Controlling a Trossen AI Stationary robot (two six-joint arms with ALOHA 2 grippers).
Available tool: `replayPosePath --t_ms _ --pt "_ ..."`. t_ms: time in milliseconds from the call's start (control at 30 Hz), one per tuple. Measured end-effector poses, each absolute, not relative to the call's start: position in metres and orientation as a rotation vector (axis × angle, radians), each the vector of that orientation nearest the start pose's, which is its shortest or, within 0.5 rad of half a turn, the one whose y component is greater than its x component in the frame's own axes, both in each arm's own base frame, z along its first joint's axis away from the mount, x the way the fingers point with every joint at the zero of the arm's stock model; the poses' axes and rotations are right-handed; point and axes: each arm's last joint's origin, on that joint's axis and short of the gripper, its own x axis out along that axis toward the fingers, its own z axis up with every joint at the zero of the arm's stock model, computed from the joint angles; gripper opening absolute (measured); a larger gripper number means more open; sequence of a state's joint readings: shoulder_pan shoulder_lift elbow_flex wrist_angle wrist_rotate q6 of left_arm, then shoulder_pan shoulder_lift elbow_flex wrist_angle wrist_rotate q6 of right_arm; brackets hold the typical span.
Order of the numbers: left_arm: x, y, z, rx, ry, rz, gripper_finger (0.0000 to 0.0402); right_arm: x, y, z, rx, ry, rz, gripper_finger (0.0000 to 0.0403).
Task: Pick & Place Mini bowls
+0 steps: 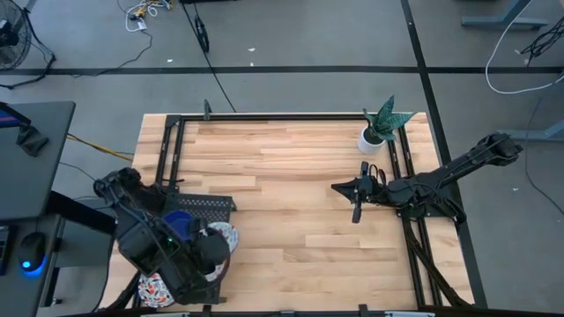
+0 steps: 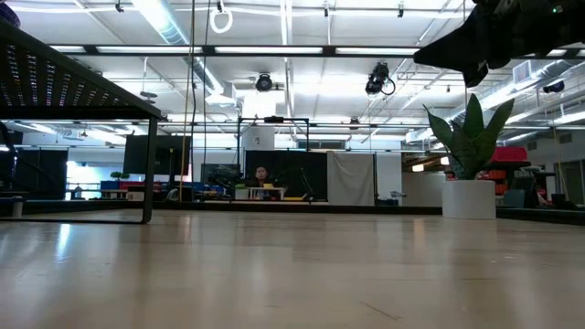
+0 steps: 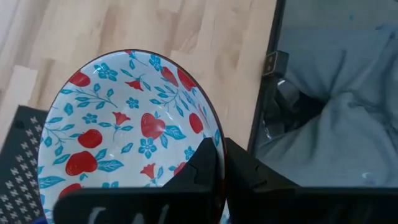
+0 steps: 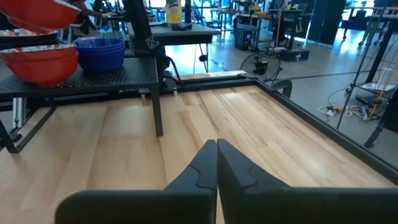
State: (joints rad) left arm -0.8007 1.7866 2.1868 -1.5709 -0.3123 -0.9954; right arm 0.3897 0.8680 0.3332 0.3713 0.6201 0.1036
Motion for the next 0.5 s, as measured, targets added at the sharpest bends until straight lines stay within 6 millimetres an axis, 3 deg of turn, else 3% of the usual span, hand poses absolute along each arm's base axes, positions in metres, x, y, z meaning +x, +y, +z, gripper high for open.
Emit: replayPosePath --t_ms 200,500 --pt "0.219 -0.228 0.423 -0.353 1.102 0.105 0.0013 0.174 0.053 0.217 0.025 0.126 -0.229 0.0004" --pt "0.218 -0.253 0.407 -0.336 1.126 0.132 0.0013 0.174 0.053 0.218 0.022 0.124 -0.225 0.0004"
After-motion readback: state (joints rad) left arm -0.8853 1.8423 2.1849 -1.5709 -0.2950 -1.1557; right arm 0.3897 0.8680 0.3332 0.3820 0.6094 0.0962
